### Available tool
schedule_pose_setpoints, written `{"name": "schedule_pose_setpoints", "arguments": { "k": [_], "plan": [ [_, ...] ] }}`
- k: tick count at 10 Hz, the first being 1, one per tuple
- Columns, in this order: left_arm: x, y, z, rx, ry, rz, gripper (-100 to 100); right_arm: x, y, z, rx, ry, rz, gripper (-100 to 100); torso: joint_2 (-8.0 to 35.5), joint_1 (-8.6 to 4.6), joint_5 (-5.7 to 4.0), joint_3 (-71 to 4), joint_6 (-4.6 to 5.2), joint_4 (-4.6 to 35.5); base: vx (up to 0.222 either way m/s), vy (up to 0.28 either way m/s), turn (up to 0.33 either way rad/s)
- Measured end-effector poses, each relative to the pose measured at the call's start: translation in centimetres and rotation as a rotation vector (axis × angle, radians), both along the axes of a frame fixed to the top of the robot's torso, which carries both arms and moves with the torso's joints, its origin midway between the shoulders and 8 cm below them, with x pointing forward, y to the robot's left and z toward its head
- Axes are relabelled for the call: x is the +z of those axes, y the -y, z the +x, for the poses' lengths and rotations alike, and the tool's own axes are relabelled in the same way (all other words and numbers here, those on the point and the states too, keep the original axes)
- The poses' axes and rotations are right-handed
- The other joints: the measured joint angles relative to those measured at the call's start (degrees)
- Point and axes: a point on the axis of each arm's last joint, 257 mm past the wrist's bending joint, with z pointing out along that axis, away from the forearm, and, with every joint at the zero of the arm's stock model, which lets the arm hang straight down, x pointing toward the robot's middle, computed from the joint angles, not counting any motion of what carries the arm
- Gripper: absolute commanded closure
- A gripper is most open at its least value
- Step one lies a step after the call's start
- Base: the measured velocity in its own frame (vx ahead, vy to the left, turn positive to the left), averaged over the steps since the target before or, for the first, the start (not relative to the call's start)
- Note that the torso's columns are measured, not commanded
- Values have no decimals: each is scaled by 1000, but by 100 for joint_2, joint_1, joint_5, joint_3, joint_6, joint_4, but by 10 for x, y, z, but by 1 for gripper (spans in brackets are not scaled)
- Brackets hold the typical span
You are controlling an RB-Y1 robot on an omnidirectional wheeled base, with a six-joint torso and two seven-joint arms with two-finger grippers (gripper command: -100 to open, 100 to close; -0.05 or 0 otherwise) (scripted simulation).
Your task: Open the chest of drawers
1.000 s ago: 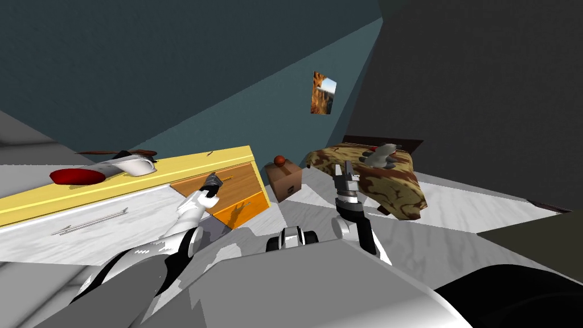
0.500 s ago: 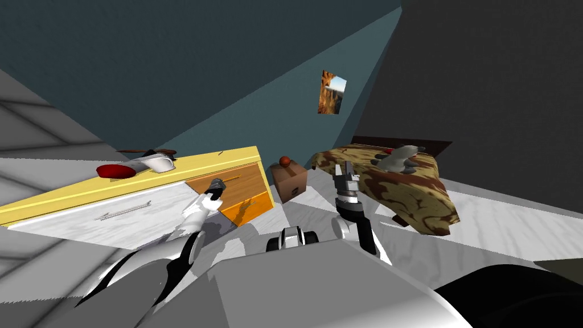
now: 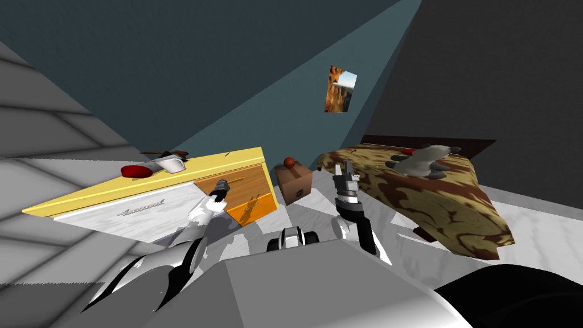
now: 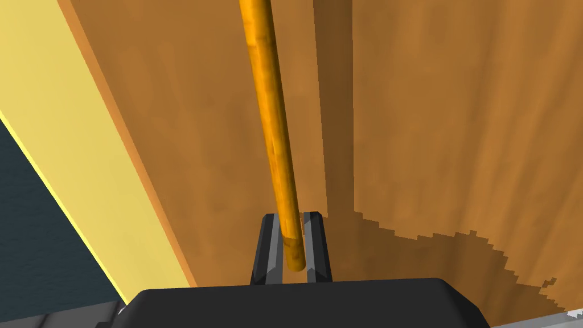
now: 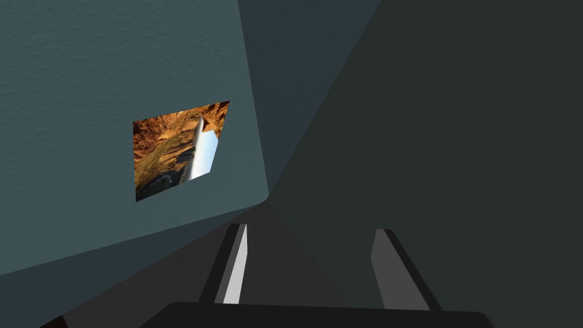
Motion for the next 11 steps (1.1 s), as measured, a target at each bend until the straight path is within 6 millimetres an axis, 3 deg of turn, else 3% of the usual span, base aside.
{"name": "schedule_pose_setpoints", "arguments": {
  "k": [3, 5, 8, 10, 11],
  "plan": [
    [17, 12, 6, -23, 35, 16, 100, 0, 0, 0, 0, 0, 0, 0, 17, -64, -43, 13, 25, 35, 31, 15, 93],
    [0, 42, 10, -62, 6, 28, 100, 0, 0, 0, 0, 0, 0, 0, -20, -12, -14, -13, -28, -3, 123, 45, 229],
    [10, 51, 6, -82, 21, 46, 100, 0, 0, 0, 0, 0, 0, 0, 19, -38, -16, 13, 14, 12, 37, 18, 92],
    [-1, 89, 9, -132, 7, 33, 100, 0, 0, 0, 0, 0, 0, 0, -24, -17, -7, -15, -29, -16, 124, 19, 217],
    [3, 97, 5, -146, 12, 47, 100, 0, 0, 0, 0, 0, 0, 0, -1, -15, -1, -2, -9, -15, 14, 6, 3]
  ]
}}
